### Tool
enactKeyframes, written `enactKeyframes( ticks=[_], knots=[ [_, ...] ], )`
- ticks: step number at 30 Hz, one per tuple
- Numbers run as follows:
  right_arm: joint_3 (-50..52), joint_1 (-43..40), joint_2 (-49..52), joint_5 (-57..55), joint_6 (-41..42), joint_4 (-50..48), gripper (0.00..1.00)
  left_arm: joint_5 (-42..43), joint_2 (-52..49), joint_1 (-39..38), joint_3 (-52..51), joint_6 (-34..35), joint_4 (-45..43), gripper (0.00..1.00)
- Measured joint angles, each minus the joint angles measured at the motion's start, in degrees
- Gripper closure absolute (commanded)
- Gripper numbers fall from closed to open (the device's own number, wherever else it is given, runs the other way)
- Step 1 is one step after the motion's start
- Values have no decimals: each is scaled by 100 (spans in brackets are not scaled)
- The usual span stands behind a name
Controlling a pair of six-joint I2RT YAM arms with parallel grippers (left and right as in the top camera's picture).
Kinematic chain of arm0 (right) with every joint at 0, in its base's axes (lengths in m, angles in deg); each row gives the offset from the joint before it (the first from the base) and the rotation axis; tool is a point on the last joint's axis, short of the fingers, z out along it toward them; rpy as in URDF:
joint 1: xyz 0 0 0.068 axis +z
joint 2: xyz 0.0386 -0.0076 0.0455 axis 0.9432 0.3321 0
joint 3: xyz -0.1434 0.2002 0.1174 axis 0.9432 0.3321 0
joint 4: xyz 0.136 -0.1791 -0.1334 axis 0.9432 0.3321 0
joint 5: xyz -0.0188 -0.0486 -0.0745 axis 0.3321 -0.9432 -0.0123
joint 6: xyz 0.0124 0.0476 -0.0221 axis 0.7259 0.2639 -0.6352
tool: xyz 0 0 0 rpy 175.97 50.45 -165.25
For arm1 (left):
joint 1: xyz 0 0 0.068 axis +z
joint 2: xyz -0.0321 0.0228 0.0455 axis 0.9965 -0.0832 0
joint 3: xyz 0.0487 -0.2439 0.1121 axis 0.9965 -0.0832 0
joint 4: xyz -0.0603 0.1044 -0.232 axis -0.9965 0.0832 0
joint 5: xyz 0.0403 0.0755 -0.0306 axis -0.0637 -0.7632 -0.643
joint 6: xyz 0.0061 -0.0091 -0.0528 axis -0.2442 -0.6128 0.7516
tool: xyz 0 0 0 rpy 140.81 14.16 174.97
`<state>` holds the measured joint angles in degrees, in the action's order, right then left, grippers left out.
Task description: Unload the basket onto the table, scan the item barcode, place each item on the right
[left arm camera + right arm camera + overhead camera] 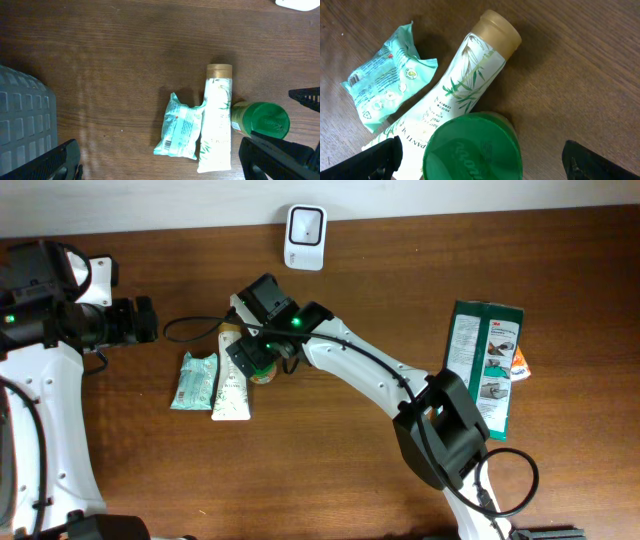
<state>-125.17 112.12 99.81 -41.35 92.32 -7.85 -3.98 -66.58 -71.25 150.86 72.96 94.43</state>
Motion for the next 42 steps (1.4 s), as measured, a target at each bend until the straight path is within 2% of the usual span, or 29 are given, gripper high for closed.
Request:
enactKeyframes(
  ticks=[4,7,11,12,13,15,19,24,25,26,29,31,33,36,39,42],
  knots=[
    [0,0,9,103,-7,26,6,0,0,0,0,0,0,1],
    [0,7,76,144,-26,33,21,0,0,0,0,0,0,1],
    [0,33,247,146,-22,81,25,0,0,0,0,0,0,1],
    [0,33,247,149,-22,101,28,0,0,0,0,0,0,1],
    [0,33,247,149,-22,111,37,0,0,0,0,0,0,1],
    [-2,37,245,138,-37,83,41,0,0,0,0,0,0,1],
    [-13,-11,192,144,-44,317,41,0,0,0,0,0,0,1],
    [-7,-894,-94,-7,-39,1665,40,0,0,0,0,0,-2,1],
    [-7,-1123,-103,-55,-44,1810,25,0,0,0,0,0,0,1],
    [-7,-1292,-125,-103,-55,1932,19,0,0,0,0,0,-2,1],
    [-7,-1224,-168,-118,-221,2277,11,0,0,0,0,0,0,1],
    [-7,-1217,-195,-118,-240,2509,12,0,0,0,0,0,-2,1],
    [-7,-1217,-199,-190,-229,2656,19,0,0,0,0,0,-2,1],
    [-26,-1217,-199,-254,-4,2787,19,0,0,0,0,0,-2,1],
    [-693,-1217,-229,-302,203,3180,19,0,0,0,0,0,0,1],
    [-1038,-1217,-260,-546,951,3362,19,0,0,0,0,0,0,1]
  ],
)
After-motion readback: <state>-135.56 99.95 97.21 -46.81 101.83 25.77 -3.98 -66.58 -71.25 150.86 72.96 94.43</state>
